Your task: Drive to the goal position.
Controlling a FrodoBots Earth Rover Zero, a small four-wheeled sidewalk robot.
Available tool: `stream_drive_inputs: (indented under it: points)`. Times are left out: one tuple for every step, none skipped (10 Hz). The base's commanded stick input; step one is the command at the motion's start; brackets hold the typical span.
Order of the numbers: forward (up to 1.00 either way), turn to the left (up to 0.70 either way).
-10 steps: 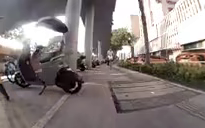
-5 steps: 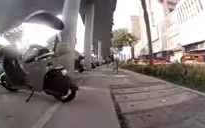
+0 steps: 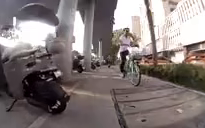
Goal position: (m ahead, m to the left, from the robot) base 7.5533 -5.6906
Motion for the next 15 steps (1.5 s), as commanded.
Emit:
stream_drive_inputs:
  points:
    - [0.7, 0.0]
    - [0.7, 0.0]
    - [0.7, 0.0]
    - [0.7, 0.0]
    - [0.7, 0.0]
    - [0.7, 0.0]
    - [0.7, 0.0]
    - [0.7, 0.0]
    - [0.7, 0.0]
    - [0.7, 0.0]
    - [0.7, 0.0]
    - [0.7, 0.0]
    - [0.7, 0.0]
    - [0.7, 0.0]
    - [0.7, 0.0]
